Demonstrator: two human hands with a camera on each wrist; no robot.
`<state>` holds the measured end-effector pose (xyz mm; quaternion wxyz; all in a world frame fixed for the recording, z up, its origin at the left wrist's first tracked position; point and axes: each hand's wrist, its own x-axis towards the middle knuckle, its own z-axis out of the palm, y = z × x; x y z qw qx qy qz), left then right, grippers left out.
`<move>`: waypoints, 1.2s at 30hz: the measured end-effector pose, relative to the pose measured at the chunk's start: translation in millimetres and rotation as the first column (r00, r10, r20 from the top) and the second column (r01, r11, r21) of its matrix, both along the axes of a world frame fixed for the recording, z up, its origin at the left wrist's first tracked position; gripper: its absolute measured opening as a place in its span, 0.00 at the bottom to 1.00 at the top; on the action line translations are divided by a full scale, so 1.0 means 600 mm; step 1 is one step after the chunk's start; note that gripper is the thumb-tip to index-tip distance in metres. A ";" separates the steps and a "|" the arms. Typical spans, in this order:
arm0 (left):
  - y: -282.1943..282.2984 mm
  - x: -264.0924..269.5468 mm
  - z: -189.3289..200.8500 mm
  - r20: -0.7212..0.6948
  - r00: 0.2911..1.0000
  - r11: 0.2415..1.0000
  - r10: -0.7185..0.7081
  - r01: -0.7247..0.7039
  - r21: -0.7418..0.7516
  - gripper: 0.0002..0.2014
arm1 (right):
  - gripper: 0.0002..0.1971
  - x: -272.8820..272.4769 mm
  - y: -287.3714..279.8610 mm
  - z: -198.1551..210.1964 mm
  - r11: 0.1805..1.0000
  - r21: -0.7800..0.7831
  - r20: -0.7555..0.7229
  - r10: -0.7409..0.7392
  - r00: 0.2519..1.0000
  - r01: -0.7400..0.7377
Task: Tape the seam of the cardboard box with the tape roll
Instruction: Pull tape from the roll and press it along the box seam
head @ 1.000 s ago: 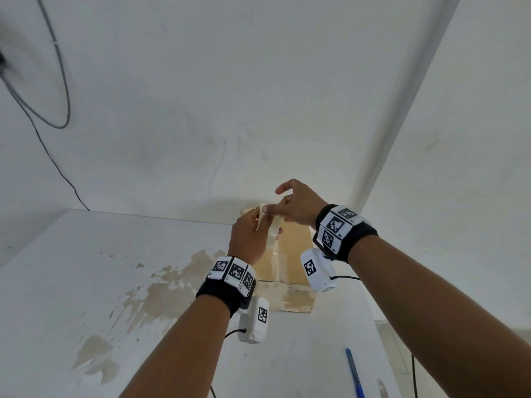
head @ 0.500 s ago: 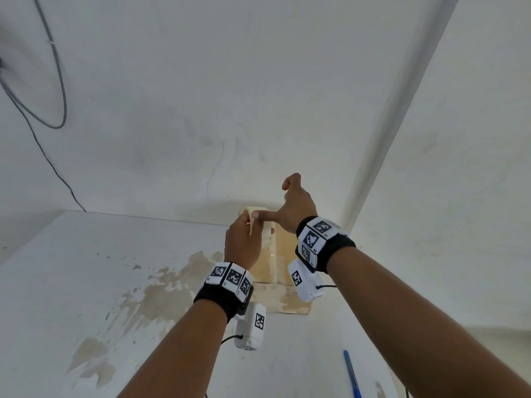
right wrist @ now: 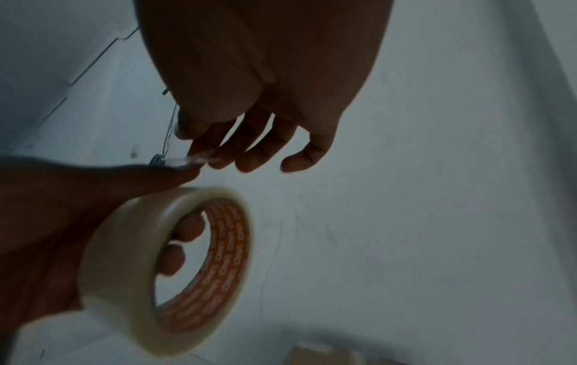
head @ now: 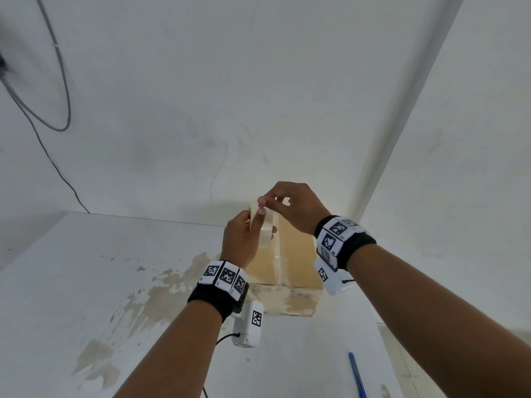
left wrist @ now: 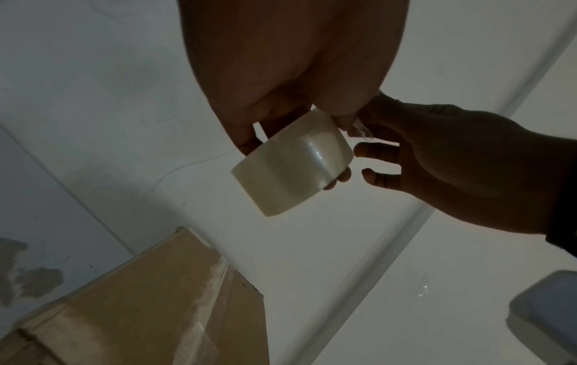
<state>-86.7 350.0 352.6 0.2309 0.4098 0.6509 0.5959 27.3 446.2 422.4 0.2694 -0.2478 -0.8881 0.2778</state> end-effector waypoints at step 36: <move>-0.016 -0.003 0.003 0.061 0.984 0.986 -0.165 0.164 0.012 0.16 | 0.09 -0.004 0.050 0.018 0.998 0.047 0.266 0.025 0.964 -0.039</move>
